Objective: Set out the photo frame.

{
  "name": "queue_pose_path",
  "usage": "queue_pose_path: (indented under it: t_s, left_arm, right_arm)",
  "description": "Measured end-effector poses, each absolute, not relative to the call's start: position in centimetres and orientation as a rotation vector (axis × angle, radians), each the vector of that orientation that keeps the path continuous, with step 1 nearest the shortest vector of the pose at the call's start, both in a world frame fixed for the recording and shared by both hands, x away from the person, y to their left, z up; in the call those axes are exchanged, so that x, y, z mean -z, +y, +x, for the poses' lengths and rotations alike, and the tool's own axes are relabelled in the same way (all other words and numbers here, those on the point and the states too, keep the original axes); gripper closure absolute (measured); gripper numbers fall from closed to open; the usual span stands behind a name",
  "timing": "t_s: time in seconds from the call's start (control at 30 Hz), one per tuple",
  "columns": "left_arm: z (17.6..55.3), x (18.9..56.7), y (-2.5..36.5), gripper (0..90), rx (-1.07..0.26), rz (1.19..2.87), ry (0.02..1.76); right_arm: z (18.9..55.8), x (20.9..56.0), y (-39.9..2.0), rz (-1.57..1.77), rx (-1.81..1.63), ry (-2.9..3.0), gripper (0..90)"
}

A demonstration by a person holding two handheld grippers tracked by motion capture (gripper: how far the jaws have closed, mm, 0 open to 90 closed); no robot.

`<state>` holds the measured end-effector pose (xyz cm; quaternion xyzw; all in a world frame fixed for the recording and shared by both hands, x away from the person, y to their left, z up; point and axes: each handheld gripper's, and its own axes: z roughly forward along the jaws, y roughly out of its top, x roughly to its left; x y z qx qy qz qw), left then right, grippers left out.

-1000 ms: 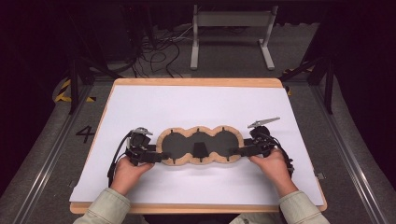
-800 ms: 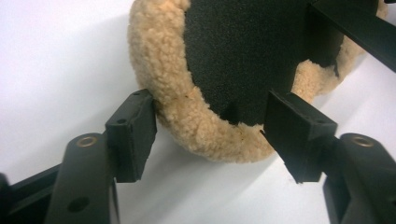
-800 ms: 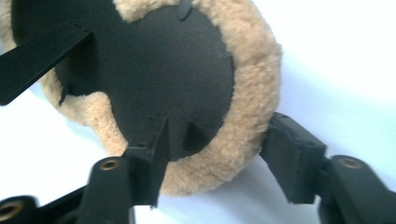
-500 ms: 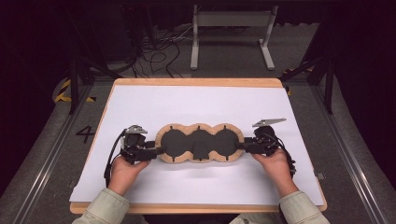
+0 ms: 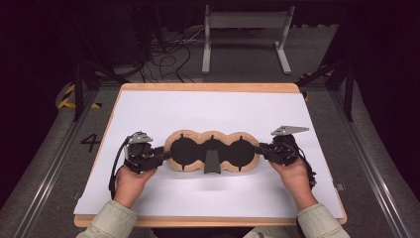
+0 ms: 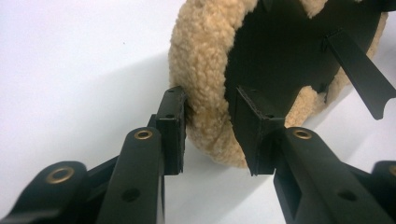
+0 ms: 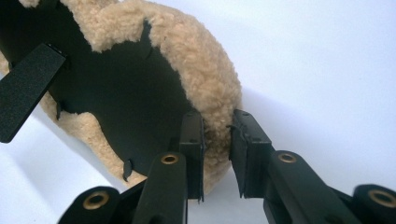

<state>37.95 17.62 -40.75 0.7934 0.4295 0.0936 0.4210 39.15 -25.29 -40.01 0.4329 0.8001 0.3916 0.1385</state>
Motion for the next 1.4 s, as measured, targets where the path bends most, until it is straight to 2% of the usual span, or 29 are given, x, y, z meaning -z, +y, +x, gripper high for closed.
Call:
queue_pose_path:
  t_s: [0.3,0.67,0.87,1.1,1.23,1.33,1.4]
  left_arm:
    - [36.3,40.6,17.7,65.0,-0.299,2.056,0.979]
    - [34.1,40.2,18.5,65.1,-0.246,2.068,0.918]
    - [32.9,39.8,17.9,60.8,-0.286,2.139,0.896]
    - [32.5,39.9,18.5,62.4,-0.227,2.133,0.879]
    - [32.2,40.0,18.6,63.9,-0.243,2.145,0.857]
    - [32.0,40.0,18.4,62.8,-0.263,2.154,0.854]
    - [31.9,39.9,18.4,62.7,-0.263,2.162,0.847]
  right_arm:
    - [36.8,39.0,-24.9,1.084,-1.105,2.348,75.9]
    - [34.8,38.5,-25.7,1.015,-1.121,2.433,75.6]
    - [34.0,38.4,-25.9,0.986,-1.126,2.470,75.3]
    - [33.6,37.7,-25.8,0.950,-1.053,2.571,73.2]
    - [33.6,37.6,-25.9,0.933,-1.042,2.603,72.5]
    - [33.5,37.5,-25.8,0.911,-1.038,2.605,67.2]
    - [33.5,37.4,-25.9,0.903,-1.042,2.606,66.6]
